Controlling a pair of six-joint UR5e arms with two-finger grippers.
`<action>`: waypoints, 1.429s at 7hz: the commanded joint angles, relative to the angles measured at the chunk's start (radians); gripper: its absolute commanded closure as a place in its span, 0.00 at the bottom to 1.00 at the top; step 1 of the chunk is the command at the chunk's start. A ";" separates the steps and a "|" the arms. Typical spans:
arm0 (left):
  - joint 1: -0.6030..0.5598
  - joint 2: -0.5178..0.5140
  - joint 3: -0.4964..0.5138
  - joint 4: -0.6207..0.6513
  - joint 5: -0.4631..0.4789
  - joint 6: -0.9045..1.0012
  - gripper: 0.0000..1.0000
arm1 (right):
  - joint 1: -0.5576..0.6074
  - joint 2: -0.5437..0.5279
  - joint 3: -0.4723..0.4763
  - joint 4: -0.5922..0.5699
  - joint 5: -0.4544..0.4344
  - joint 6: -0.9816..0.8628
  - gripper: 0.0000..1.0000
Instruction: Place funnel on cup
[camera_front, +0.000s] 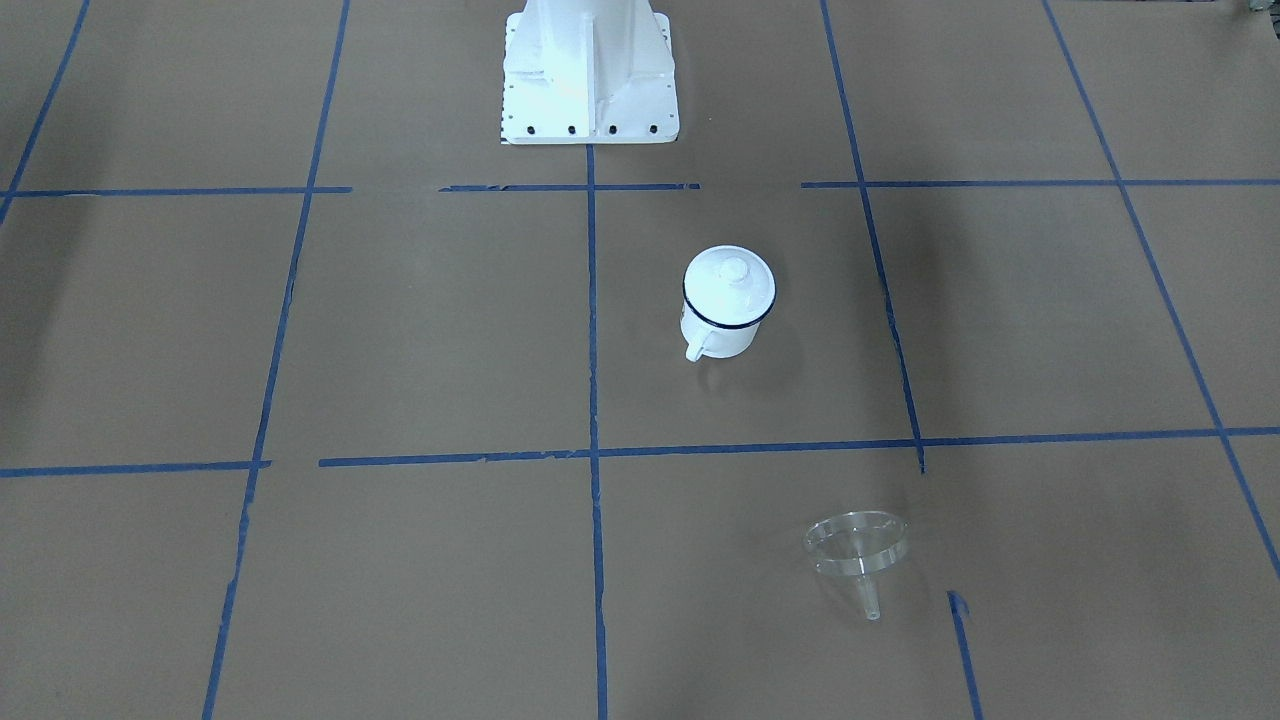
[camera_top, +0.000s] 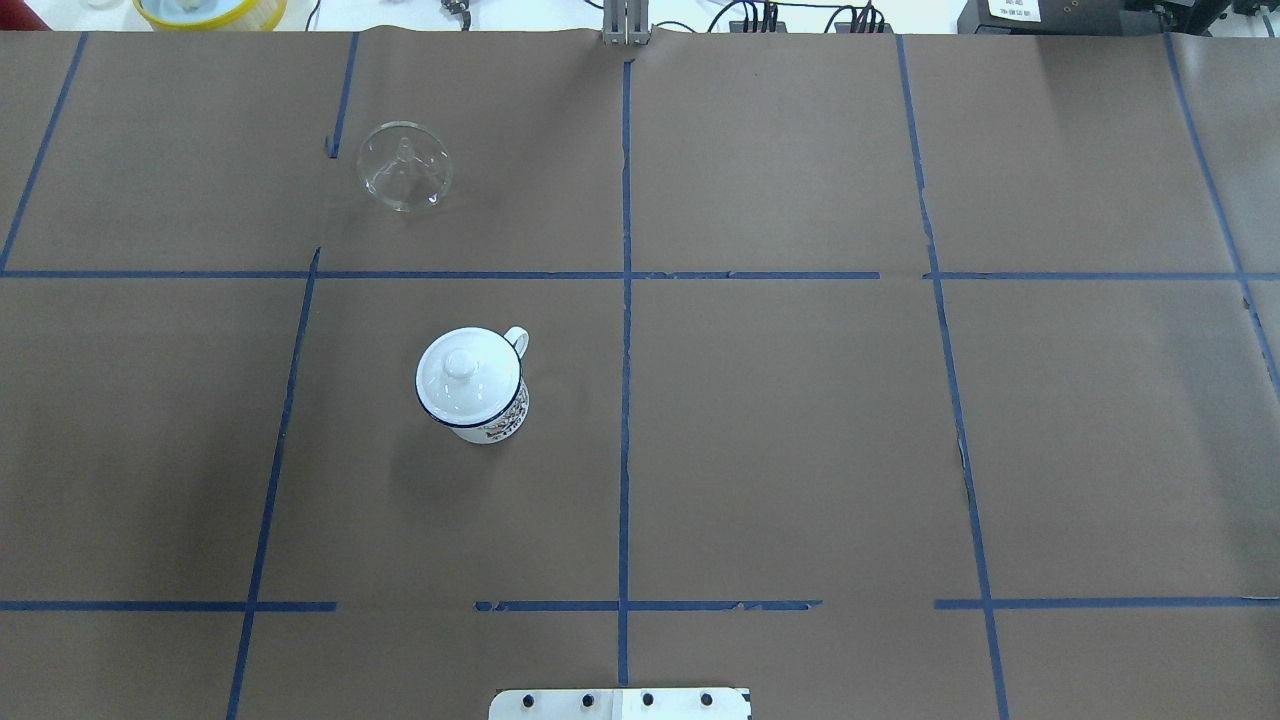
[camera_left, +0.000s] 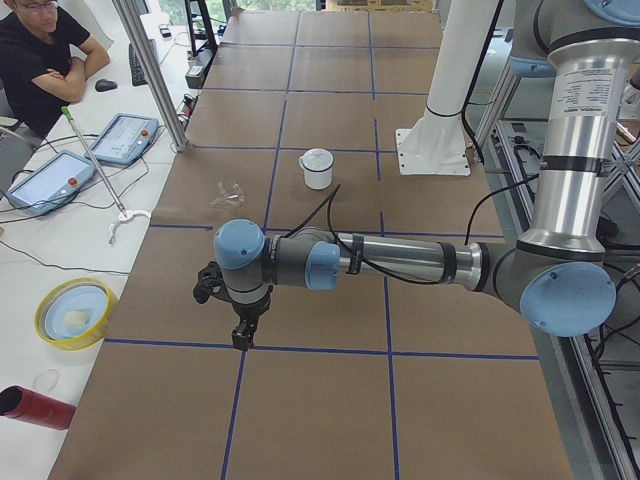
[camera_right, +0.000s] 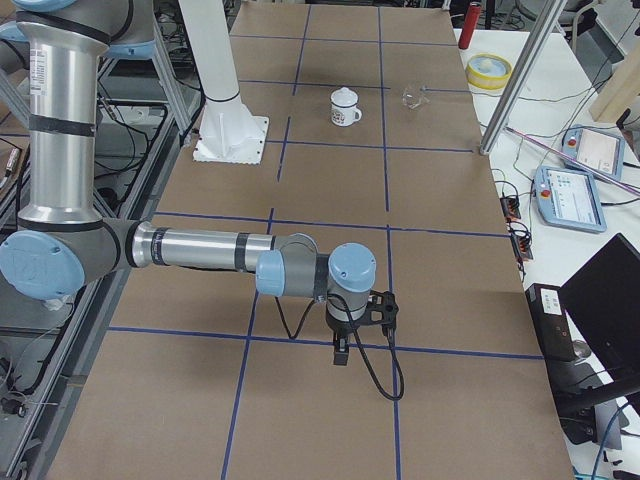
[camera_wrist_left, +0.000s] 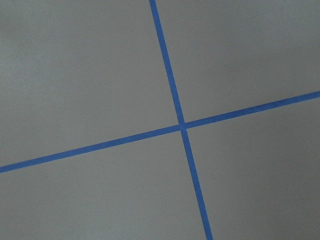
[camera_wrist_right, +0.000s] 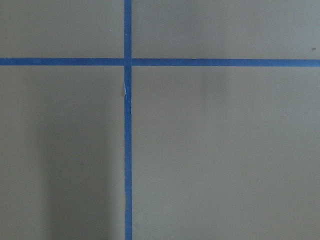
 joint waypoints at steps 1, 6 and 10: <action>0.000 0.010 0.001 -0.002 0.003 0.000 0.00 | 0.000 0.000 0.000 0.000 0.000 0.000 0.00; 0.002 -0.010 -0.001 0.000 0.005 -0.011 0.00 | 0.000 0.000 0.001 0.000 0.000 0.000 0.00; 0.002 -0.103 -0.148 0.188 0.006 -0.012 0.00 | 0.000 0.000 0.001 0.000 0.000 0.000 0.00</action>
